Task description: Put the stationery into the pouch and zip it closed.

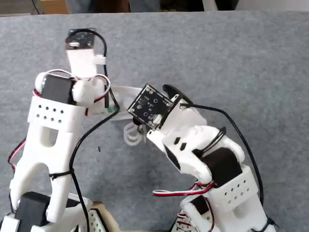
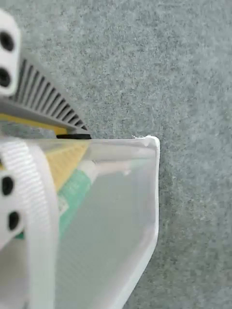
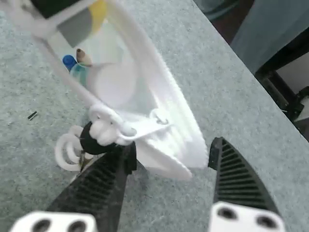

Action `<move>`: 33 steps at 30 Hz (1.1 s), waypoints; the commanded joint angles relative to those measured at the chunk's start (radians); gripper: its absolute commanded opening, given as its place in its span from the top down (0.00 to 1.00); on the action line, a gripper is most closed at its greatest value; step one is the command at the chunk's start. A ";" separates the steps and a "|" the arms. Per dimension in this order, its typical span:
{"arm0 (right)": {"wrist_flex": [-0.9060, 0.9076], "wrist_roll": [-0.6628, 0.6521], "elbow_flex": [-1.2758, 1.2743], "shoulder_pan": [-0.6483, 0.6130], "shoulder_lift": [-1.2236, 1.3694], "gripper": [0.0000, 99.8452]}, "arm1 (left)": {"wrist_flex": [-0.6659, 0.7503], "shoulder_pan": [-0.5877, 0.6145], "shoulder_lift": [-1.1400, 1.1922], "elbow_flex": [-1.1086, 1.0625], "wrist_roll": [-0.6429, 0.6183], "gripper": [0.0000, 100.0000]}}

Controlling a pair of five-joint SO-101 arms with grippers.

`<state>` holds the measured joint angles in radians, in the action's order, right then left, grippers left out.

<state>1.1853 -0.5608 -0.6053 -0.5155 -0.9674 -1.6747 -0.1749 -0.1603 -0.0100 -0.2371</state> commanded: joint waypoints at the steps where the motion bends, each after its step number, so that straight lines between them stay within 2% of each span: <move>1: -0.002 -0.057 0.036 -0.017 0.033 0.75 | -0.038 -0.015 0.035 -0.133 0.011 0.97; 9: -0.002 -0.077 0.031 -0.014 0.048 0.76 | -0.038 -0.013 0.035 -0.131 0.011 0.97; 15: -0.060 -0.075 0.030 -0.011 0.048 0.99 | -0.040 -0.013 0.032 -0.130 0.011 0.97; 17: -0.069 -0.071 0.030 -0.011 0.048 0.97 | -0.040 -0.013 0.031 -0.130 0.011 0.97; 33: -0.072 -0.071 0.030 -0.011 0.048 0.99 | -0.038 -0.022 0.026 -0.116 0.005 0.97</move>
<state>1.1454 -0.6299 -0.6053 -0.5140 -0.9214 -1.6763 -0.1765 -0.1603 -0.0100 -0.2340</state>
